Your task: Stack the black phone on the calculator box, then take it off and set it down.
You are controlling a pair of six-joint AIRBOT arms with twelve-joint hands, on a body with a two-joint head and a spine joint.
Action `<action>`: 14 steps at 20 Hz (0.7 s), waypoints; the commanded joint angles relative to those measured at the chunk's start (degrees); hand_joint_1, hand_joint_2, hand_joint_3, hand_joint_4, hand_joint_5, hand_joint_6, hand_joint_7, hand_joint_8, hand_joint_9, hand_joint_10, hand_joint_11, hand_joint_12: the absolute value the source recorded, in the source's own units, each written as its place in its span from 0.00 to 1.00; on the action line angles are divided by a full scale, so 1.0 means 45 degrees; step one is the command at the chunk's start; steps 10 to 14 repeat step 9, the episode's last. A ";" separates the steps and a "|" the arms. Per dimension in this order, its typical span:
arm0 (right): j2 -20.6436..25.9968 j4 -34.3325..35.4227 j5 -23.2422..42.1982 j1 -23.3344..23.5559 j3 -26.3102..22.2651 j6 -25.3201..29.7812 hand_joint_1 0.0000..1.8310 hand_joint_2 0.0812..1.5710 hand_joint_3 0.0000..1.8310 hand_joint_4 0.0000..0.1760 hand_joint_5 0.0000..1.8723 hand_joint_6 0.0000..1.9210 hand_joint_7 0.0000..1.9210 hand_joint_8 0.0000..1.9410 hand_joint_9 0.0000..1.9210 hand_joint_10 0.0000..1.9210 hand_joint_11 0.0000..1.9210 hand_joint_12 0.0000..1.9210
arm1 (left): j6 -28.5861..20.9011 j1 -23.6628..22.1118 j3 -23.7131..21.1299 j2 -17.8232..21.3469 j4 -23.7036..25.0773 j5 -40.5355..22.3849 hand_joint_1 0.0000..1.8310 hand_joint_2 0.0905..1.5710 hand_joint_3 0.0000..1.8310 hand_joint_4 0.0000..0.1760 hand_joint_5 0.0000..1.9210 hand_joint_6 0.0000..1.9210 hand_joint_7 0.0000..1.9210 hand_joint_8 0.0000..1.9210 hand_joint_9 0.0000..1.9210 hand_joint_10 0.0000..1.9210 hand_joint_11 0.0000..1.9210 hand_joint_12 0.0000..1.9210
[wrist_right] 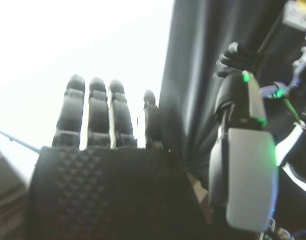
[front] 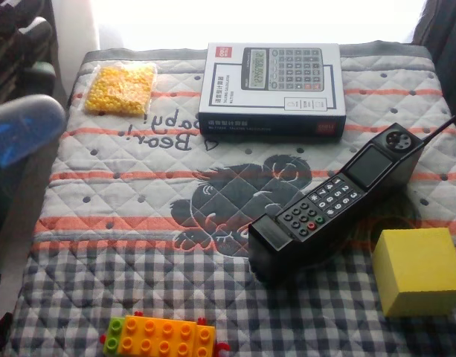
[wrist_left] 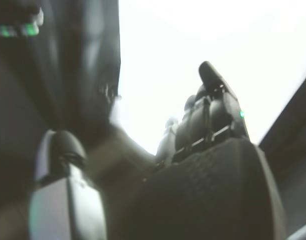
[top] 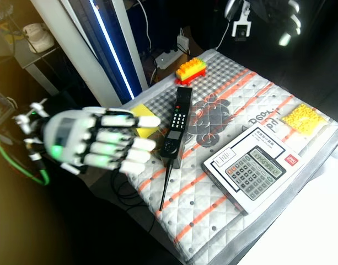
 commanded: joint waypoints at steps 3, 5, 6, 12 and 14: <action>0.0175 -0.0262 0.2384 -0.0047 -0.0146 0.0041 0.39 0.70 0.00 0.71 0.06 0.01 0.05 0.00 0.05 0.00 0.01 0.00 | -0.0972 0.0041 0.0119 -0.0103 0.0352 -0.2721 0.03 0.80 0.01 0.00 0.00 0.00 0.02 0.00 0.03 0.00 0.00 0.16; 0.0190 -0.0426 0.2872 -0.0047 -0.0155 0.0040 0.40 0.70 0.00 0.60 0.13 0.01 0.08 0.00 0.09 0.00 0.08 0.03 | -0.1414 0.0038 0.0226 -0.0200 0.0525 -0.3147 0.10 0.81 0.00 0.49 0.02 0.00 0.00 0.00 0.01 0.00 0.00 0.06; 0.0202 -0.0514 0.3202 -0.0047 -0.0184 0.0032 0.40 0.70 0.00 0.60 0.13 0.01 0.08 0.00 0.09 0.00 0.08 0.03 | -0.1696 0.0032 0.0319 -0.0258 0.0658 -0.3477 0.10 0.81 0.00 0.49 0.02 0.00 0.00 0.00 0.01 0.00 0.00 0.06; 0.0463 -0.1079 0.3206 0.0613 -0.0488 -0.0416 0.26 0.72 0.00 0.79 0.07 0.00 0.09 0.01 0.15 0.01 0.08 0.22 | -0.1955 -0.0362 0.0393 -0.0226 0.1099 -0.4156 0.13 0.81 0.00 0.08 0.11 0.00 0.12 0.00 0.14 0.01 0.00 0.35; 0.0463 -0.1079 0.3206 0.0613 -0.0488 -0.0416 0.26 0.72 0.00 0.79 0.07 0.00 0.09 0.01 0.15 0.01 0.08 0.22 | -0.1955 -0.0362 0.0393 -0.0226 0.1099 -0.4156 0.13 0.81 0.00 0.08 0.11 0.00 0.12 0.00 0.14 0.01 0.00 0.35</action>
